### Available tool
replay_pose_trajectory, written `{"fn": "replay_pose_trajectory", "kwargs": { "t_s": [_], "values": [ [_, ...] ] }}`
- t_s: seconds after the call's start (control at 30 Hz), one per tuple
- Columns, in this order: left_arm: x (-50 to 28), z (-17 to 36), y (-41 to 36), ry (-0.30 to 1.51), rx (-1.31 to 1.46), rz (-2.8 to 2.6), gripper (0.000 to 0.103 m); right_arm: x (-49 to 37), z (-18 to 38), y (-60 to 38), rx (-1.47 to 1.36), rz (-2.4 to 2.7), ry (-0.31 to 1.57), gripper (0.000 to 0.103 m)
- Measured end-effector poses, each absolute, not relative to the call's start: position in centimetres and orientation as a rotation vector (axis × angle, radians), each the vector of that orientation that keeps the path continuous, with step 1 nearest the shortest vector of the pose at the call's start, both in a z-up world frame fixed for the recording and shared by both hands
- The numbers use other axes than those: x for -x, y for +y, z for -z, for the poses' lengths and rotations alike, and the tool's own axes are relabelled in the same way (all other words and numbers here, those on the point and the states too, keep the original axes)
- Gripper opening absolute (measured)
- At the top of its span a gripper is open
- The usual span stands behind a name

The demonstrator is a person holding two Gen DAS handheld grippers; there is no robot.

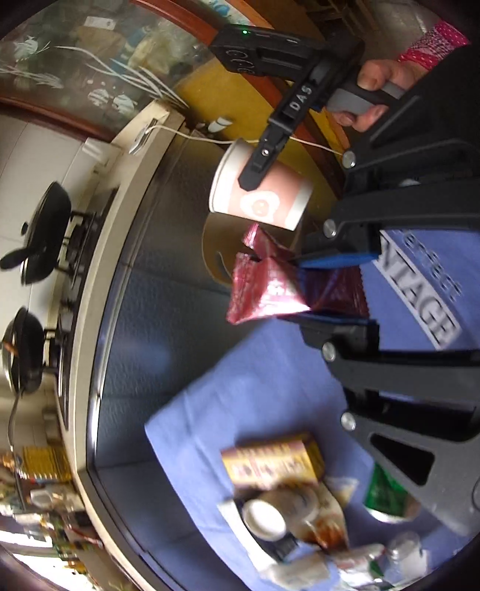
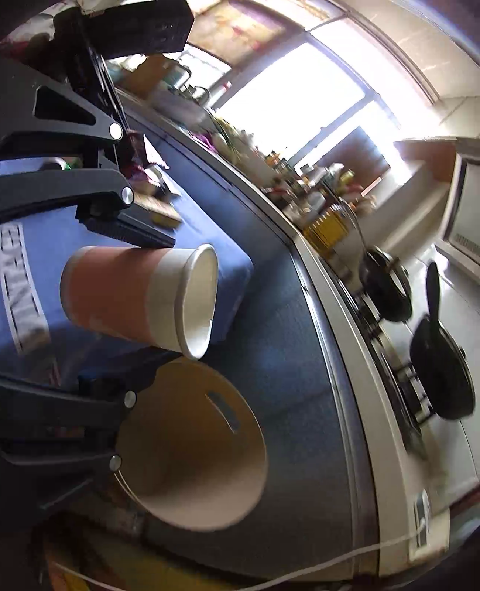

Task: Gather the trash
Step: 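Carry wrapper and cup to the tan wastebasket and open both tools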

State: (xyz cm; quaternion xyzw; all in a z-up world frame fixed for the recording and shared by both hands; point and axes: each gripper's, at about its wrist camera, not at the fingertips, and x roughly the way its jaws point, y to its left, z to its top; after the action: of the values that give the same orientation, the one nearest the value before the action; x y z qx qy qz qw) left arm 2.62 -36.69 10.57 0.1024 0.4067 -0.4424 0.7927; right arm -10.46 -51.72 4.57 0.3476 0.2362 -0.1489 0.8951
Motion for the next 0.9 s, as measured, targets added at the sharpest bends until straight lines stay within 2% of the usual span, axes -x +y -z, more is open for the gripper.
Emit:
{"fn": "replay_pose_trajectory", "kwargs": {
  "t_s": [0.13, 0.3, 0.37, 0.4, 0.43, 0.47, 0.7, 0.9],
  "values": [
    [-2.7, -8.1, -44.7, 0.939, -0.254, 0.999, 0.020, 10.9, -1.4, -54.9, -0.670, 0.426, 0.531, 0.055],
    [-3.9, -3.8, -50.3, 1.056, -0.273, 0.983, 0.020, 10.6, 1.6, -55.6, -0.611, 0.450, 0.582, 0.060],
    [-4.3, -2.4, -51.3, 1.091, -0.290, 0.946, 0.023, 11.0, 2.0, -55.5, -0.587, 0.450, 0.574, 0.066],
    [-4.4, -1.7, -51.7, 1.108, -0.309, 0.930, 0.030, 11.0, 2.2, -55.2, -0.573, 0.456, 0.569, 0.069],
    [-4.6, -1.1, -52.0, 1.126, -0.334, 0.910, 0.040, 11.2, 2.3, -55.0, -0.567, 0.462, 0.559, 0.078],
    [-4.6, -0.7, -52.4, 1.134, -0.352, 0.890, 0.042, 11.3, 2.2, -55.0, -0.568, 0.469, 0.545, 0.083],
    [-4.3, -0.8, -51.8, 1.113, -0.354, 0.876, 0.045, 12.4, 2.1, -58.2, -0.671, 0.587, 0.456, 0.084],
    [-4.1, -3.9, -47.1, 1.076, -0.243, 0.952, 0.045, 13.6, 0.6, -57.3, -0.711, 0.549, 0.420, 0.084]
  ]
}}
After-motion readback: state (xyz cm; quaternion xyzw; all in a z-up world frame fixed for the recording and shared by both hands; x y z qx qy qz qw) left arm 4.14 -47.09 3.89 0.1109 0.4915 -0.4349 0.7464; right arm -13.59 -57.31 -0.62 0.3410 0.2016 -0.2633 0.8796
